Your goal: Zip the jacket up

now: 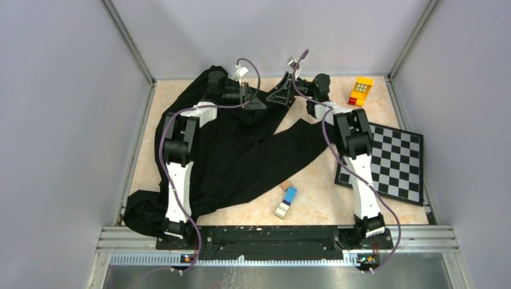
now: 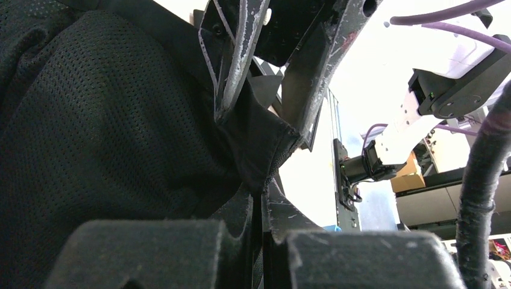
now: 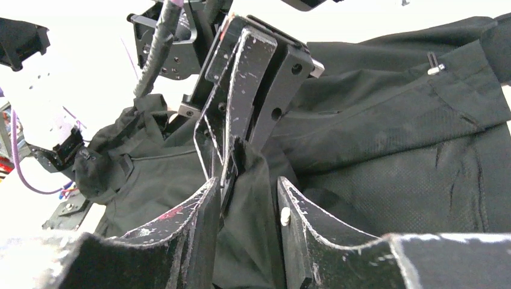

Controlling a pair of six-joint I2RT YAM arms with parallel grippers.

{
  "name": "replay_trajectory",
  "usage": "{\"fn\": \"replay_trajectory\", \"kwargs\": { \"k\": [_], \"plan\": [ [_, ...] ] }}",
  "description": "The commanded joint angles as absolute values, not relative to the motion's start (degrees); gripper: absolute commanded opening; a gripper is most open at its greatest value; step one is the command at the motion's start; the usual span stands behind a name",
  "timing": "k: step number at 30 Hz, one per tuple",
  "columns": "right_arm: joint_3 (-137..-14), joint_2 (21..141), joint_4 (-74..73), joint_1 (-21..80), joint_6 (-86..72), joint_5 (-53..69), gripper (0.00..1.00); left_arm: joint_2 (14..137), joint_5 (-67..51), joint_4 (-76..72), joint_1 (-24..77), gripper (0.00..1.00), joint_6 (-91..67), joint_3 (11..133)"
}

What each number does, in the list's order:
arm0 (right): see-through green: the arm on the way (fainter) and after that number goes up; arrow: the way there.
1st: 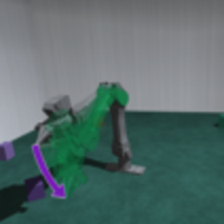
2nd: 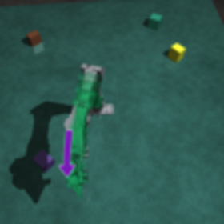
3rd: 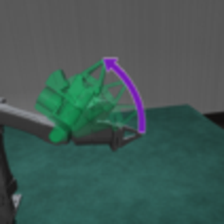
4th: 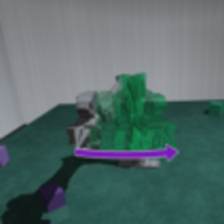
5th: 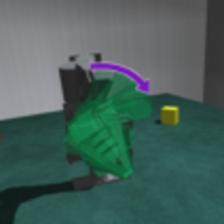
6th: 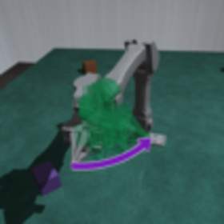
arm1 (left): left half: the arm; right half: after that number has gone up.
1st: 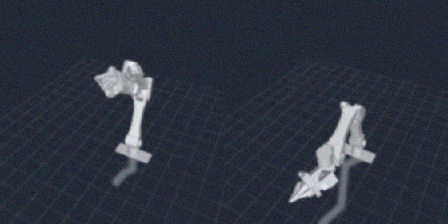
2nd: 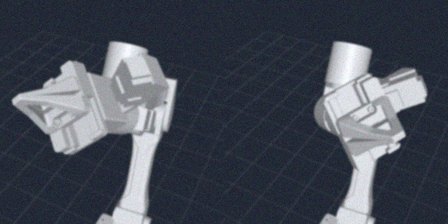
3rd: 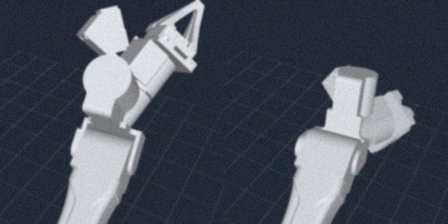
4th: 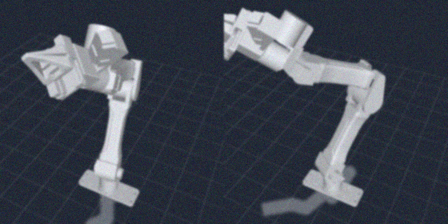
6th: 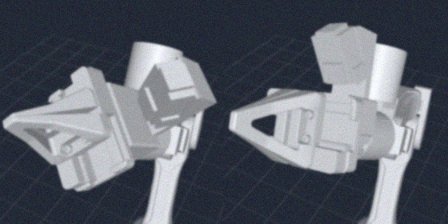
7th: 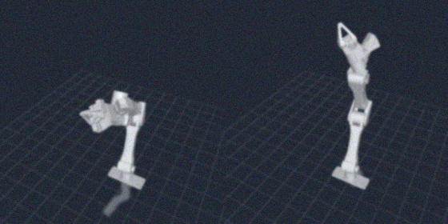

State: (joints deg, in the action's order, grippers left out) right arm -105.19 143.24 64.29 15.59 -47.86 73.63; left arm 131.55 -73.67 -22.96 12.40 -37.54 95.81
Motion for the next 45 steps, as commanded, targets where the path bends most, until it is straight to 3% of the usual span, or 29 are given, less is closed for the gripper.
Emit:
{"fn": "replay_trajectory", "kwargs": {
  "k": [1,6,8,10,12,14,18,22,30,34,40,42,45],
  "plan": [
    [-108.8,143.7,67.1,17.2,-47.3,71.6,0.39,130.6,-75.8,-25.9,12.3,0.00,-37.6,96.8],
    [-111.4,144.4,62.6,18.1,-45.1,71.6,0.24,129.7,-75.6,-25.7,12.2,0.01,-36.9,95.7],
    [-111.7,144.6,62.7,18.1,-46.4,71.5,0.03,129.3,-75.2,-25.2,12.2,0.04,-36.3,95.4],
    [-112.3,144.4,62.3,18.1,-48.9,70.8,0.00,128.2,-73.2,-23.2,12.0,0.19,-34.3,94.7],
    [-111.3,142.9,59.4,17.9,-51.0,68.9,0.00,125.8,-70.4,-21.8,11.6,0.46,-30.8,92.3],
    [-108.3,140.1,53.0,17.6,-50.5,64.7,0.00,122.3,-66.0,-20.9,11.2,0.63,-27.3,89.1],
    [-100.4,133.8,45.5,17.6,-49.1,56.0,0.00,117.4,-56.7,-21.1,10.8,0.71,-22.7,83.4],
    [-98.4,132.5,45.7,17.4,-52.9,54.2,0.00,117.1,-53.7,-23.7,10.8,0.66,-24.4,81.9],
    [-98.8,132.7,49.9,17.7,-56.5,54.3,0.00,119.7,-59.2,-27.4,12.2,0.60,-28.5,82.7],
    [-98.8,132.9,51.5,18.0,-57.0,55.2,0.00,120.4,-57.7,-25.9,12.1,0.32,-28.7,83.4],
    [-98.2,133.1,54.2,18.3,-58.3,55.5,0.00,121.4,-57.2,-27.3,12.0,0.01,-31.5,84.3],
    [-98.1,133.3,55.2,18.3,-58.6,55.7,0.00,121.1,-57.3,-29.2,11.9,0.00,-32.3,83.7],
    [-98.0,134.2,58.3,18.3,-60.0,56.3,0.11,120.4,-57.5,-32.4,11.4,0.00,-34.1,82.1]
  ]
}}
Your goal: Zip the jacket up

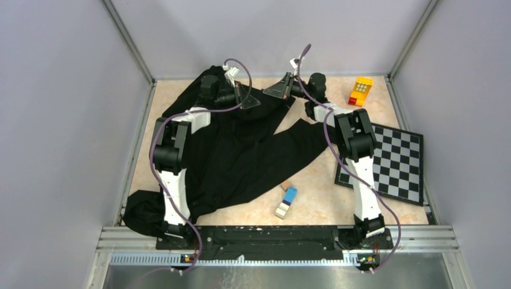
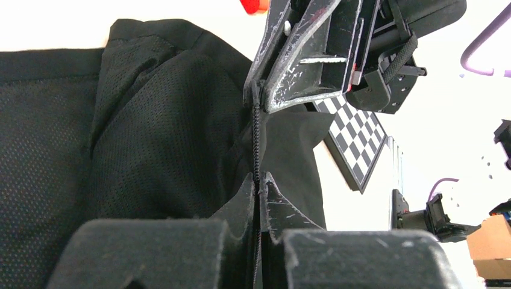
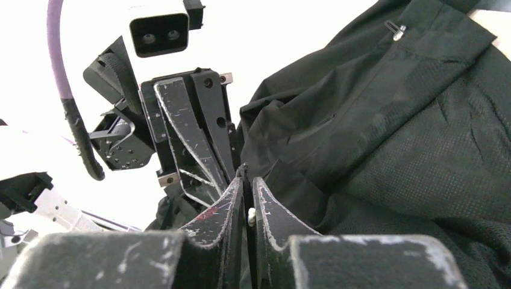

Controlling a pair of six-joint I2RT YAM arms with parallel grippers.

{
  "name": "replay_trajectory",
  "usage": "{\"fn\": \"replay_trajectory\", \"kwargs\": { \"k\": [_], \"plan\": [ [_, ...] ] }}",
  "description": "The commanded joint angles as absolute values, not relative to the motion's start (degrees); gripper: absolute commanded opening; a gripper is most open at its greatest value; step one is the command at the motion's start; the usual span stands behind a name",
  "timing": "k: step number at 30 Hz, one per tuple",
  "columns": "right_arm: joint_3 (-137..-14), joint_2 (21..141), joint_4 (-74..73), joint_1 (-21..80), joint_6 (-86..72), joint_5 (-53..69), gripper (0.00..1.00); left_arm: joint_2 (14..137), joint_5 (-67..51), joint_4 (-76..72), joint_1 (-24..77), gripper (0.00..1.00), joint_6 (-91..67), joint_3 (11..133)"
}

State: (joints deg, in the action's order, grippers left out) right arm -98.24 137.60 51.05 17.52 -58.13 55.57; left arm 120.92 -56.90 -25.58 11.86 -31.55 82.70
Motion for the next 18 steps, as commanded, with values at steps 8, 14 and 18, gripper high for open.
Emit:
{"fn": "replay_trajectory", "kwargs": {
  "k": [8,14,18],
  "plan": [
    [-98.3,137.5,65.2,18.4,-64.2,57.0,0.22,120.6,-59.0,-37.4,10.6,0.00,-38.3,80.4],
    [-97.9,138.0,64.6,18.4,-62.5,57.0,0.26,120.9,-59.5,-41.8,10.0,0.00,-42.1,79.3],
    [-97.2,138.2,64.2,18.4,-60.5,56.5,0.32,121.4,-60.3,-45.5,9.8,0.00,-45.3,78.9]
  ]
}}
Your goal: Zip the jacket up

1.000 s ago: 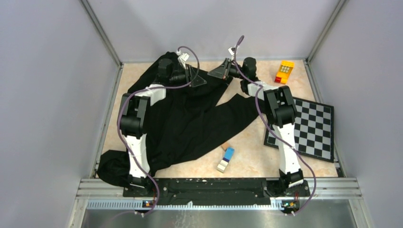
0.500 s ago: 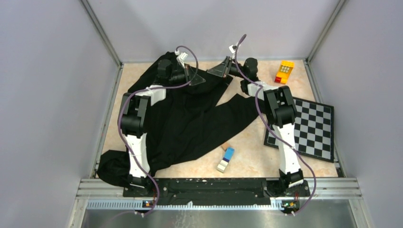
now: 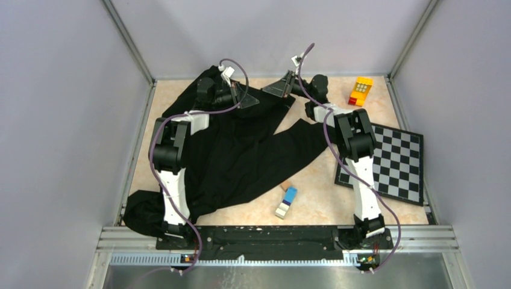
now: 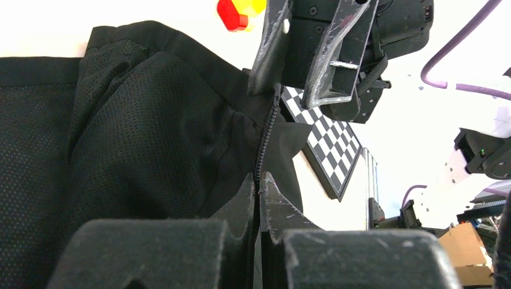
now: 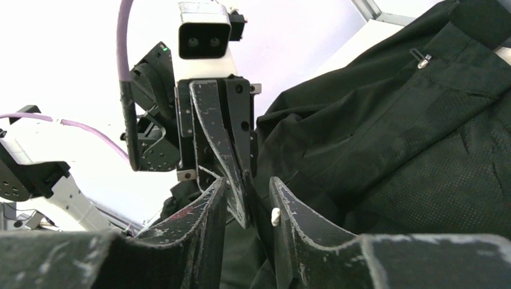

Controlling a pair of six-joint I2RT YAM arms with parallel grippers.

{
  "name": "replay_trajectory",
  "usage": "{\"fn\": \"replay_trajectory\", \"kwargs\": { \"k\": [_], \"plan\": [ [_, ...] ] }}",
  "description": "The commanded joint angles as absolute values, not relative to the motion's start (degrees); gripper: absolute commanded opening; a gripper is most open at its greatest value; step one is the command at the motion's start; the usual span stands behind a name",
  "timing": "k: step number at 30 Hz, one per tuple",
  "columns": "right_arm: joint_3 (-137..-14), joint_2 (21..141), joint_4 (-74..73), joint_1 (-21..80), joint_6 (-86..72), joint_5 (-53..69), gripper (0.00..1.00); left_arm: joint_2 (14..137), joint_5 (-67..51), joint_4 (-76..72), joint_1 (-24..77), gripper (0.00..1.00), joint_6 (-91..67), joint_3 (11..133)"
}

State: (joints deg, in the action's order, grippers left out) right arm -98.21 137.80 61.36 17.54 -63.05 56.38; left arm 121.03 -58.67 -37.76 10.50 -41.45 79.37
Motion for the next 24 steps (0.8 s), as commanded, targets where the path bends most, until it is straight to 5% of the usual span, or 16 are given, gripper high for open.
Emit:
{"fn": "replay_trajectory", "kwargs": {
  "k": [1,13,24],
  "plan": [
    [-97.2,138.3,63.6,18.4,-59.7,56.3,0.34,121.5,-60.5,-46.1,9.8,0.00,-45.8,78.7],
    [-99.7,140.6,66.1,19.2,-61.9,55.9,0.31,122.5,-60.3,-48.1,9.8,0.00,-48.1,78.7],
    [-101.0,142.2,72.3,19.7,-68.5,55.0,0.00,122.7,-60.3,-48.0,9.8,0.00,-48.0,78.6]
  ]
}}
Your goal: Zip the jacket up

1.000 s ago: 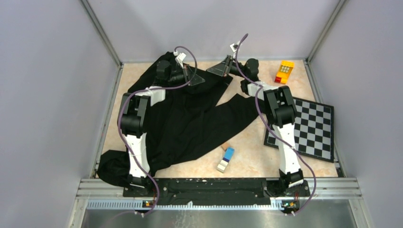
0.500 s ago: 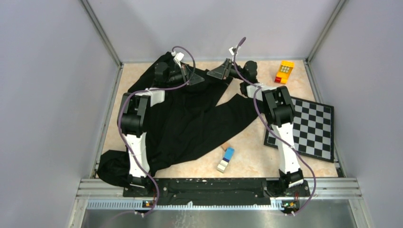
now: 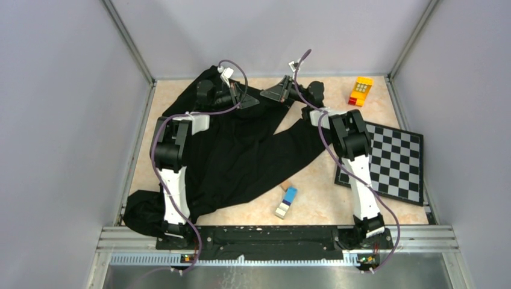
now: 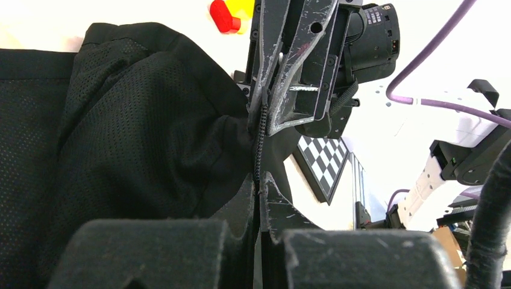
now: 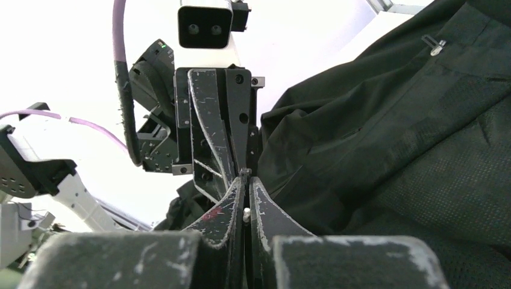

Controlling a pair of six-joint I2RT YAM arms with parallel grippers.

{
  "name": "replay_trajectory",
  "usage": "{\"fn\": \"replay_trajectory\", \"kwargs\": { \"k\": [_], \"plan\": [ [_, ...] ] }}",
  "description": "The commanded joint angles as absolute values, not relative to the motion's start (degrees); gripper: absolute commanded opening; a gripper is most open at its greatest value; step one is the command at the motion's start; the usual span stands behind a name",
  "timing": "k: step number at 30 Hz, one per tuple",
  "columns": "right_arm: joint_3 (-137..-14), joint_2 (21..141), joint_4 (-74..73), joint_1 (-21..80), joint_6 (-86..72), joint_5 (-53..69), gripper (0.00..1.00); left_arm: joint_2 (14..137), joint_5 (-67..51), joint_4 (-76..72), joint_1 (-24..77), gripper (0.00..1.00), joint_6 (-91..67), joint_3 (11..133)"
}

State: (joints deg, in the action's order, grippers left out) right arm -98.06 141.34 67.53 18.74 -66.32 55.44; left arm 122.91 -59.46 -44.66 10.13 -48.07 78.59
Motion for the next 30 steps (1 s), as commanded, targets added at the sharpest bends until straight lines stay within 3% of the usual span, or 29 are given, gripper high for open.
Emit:
{"fn": "replay_trajectory", "kwargs": {
  "k": [1,3,5,13,15,19,30],
  "plan": [
    [-100.8,142.2,73.1,19.6,-68.8,55.0,0.05,122.8,-60.2,-48.0,9.8,0.00,-48.0,78.6],
    [-99.6,141.8,73.4,19.3,-68.5,54.7,0.17,122.8,-60.3,-48.2,9.6,0.00,-48.3,78.6],
    [-97.7,141.3,73.7,18.8,-67.9,54.3,0.22,122.7,-60.3,-48.3,9.4,0.00,-48.7,78.5],
    [-96.6,141.0,72.5,17.8,-64.7,55.8,0.27,122.8,-60.6,-50.5,9.0,0.00,-50.3,78.4],
    [-97.2,141.4,71.9,17.8,-64.5,55.6,0.24,123.1,-60.9,-51.3,9.0,0.00,-51.3,78.4],
    [-98.5,141.7,73.4,18.0,-67.6,54.5,0.00,122.8,-60.6,-49.6,9.0,0.00,-49.8,78.2],
    [-102.3,141.9,72.4,19.3,-71.4,52.2,0.00,122.2,-59.1,-49.0,9.1,0.00,-49.0,76.1]
  ]
}}
